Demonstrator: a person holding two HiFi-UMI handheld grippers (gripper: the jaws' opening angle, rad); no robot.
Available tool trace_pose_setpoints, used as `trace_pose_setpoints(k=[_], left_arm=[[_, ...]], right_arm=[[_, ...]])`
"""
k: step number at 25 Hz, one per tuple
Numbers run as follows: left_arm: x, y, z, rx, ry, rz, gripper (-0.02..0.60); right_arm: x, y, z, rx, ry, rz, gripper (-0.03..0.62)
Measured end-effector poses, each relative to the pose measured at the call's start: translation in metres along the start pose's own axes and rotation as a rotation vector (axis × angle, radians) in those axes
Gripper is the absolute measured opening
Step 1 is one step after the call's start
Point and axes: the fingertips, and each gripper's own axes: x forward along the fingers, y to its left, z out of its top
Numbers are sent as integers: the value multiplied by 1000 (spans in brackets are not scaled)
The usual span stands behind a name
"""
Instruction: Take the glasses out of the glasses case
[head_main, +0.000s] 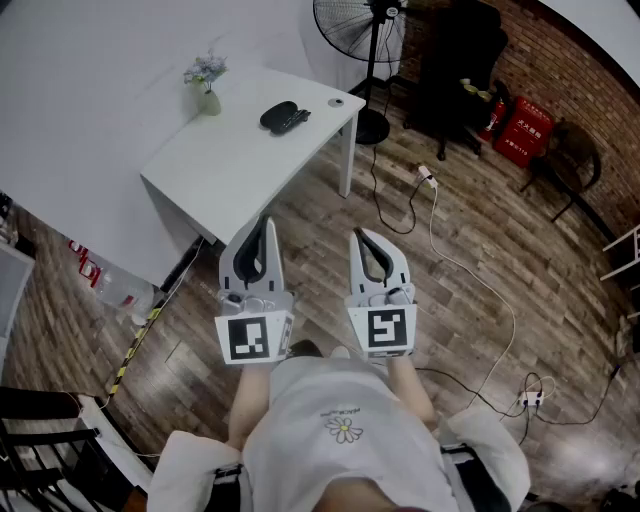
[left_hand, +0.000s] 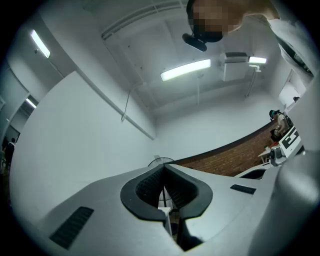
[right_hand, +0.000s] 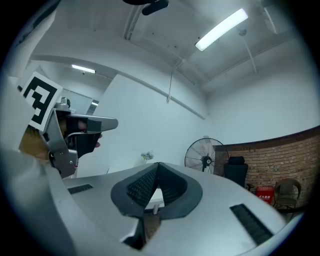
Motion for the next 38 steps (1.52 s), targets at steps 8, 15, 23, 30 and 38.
trace_pose_setpoints(k=[8, 15, 23, 30, 38], left_arm=[[10, -8, -3, 3, -3, -16, 15], [19, -12, -4, -7, 18, -20, 15], [30, 27, -21, 30, 34, 38, 15], [74, 74, -40, 76, 11, 101, 15], [179, 118, -82, 40, -54, 129, 15]], right_arm=[[3, 2, -8, -3, 22, 36, 9], [13, -2, -7, 144, -26, 56, 9], [41, 11, -25, 108, 9, 107, 9], [97, -3, -37, 56, 19, 118, 9], [201, -42, -37, 42, -89, 126, 9]])
